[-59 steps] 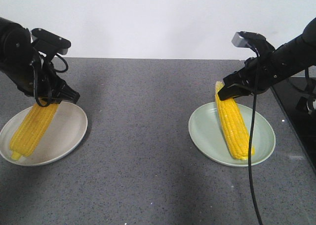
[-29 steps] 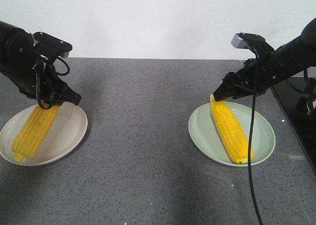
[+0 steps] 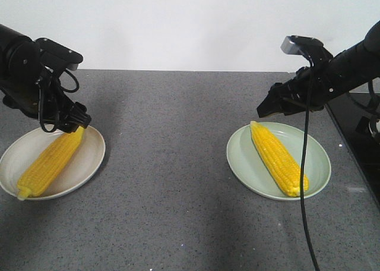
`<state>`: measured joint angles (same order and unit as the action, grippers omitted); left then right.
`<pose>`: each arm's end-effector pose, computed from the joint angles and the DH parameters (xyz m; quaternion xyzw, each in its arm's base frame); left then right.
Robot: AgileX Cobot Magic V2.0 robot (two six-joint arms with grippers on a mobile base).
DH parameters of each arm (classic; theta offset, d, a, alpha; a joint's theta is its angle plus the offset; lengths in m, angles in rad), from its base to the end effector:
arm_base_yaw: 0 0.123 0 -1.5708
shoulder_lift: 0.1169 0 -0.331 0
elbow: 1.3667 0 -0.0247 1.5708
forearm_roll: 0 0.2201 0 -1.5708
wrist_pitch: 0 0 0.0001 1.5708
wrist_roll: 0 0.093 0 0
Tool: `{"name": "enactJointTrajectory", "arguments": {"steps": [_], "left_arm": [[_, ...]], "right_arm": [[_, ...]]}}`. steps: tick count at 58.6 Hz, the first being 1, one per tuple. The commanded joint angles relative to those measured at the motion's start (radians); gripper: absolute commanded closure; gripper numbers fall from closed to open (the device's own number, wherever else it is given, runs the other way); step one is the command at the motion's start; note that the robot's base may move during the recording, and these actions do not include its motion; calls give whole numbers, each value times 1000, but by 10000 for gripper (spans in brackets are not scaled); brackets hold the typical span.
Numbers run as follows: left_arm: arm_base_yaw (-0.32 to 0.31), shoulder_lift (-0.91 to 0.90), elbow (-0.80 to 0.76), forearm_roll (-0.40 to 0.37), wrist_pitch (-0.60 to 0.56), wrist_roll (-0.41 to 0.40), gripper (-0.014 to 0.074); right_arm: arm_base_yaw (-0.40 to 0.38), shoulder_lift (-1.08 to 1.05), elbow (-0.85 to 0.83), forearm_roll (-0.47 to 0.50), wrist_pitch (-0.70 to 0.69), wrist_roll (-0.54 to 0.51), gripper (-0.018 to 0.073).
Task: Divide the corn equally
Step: 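Open both grippers and lift them away from the cobs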
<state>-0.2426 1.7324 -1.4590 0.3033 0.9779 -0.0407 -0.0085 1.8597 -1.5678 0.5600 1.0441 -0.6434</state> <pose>0.3445 -0.0615 0.3428 0.1546 0.9574 0.1102 0.2174 0.3834 0.0395 0.3303 -0.2022 0.9321 0.1952 0.2286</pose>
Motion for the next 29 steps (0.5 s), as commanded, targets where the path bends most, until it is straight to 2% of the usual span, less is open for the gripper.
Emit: {"name": "enactJointTrajectory", "arguments": {"steps": [1, 10, 16, 21, 29], "left_arm": [[0, -45, -22, 19, -16, -12, -14], [0, -47, -22, 1, -1, -12, 10], [0, -54, -23, -27, 20, -12, 29], [0, -73, -23, -61, 28, -12, 61], [-1, -131, -23, -136, 14, -1, 140]], "right_arm": [[-1, -92, -29, 35, -30, 4, 31], [-1, -167, -29, 39, -24, 10, 39], [-1, -225, -29, 51, -14, 22, 85], [-1, -281, -27, 66, -15, 20, 179], [-1, -360, -27, 99, -14, 6, 401]]}}
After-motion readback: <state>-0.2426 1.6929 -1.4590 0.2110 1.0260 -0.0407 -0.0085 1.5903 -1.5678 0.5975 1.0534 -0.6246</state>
